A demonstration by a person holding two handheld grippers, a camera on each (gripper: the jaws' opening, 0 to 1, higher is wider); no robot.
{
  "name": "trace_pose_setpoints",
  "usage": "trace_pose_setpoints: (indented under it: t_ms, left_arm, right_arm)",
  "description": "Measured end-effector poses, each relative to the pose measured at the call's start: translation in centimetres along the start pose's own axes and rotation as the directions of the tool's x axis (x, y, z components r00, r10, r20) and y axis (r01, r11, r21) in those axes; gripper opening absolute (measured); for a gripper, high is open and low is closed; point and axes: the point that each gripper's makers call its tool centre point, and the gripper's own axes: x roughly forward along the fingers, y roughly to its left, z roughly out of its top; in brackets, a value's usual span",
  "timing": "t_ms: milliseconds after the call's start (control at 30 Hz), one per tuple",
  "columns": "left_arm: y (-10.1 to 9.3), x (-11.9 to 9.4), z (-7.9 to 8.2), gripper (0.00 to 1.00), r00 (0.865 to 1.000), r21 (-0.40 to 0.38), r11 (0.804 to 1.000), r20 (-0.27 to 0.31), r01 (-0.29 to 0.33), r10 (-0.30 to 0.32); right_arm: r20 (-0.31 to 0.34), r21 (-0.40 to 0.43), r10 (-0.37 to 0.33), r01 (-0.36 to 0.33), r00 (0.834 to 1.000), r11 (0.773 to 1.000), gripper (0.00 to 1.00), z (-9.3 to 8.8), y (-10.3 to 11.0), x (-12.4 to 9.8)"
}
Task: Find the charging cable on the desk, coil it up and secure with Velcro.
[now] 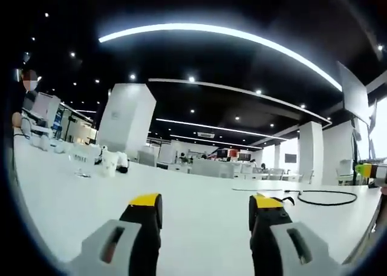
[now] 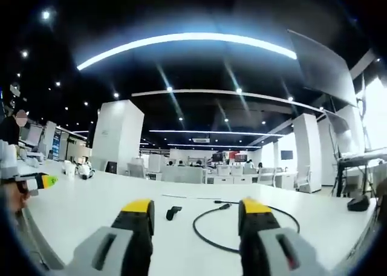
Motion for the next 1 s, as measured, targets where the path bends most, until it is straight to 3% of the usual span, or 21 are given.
trace_pose_setpoints:
  t_ms: [1000]
  left_arm:
    - [-1.2,-0.4,0.7,0.57,0.998,-0.055,0.997,0.030,0.062,-0.061]
  right_arm:
    - [0.004,0.026,-0.011,0.011,1.000,1.000,0.57,0.1,-0.7,-0.4]
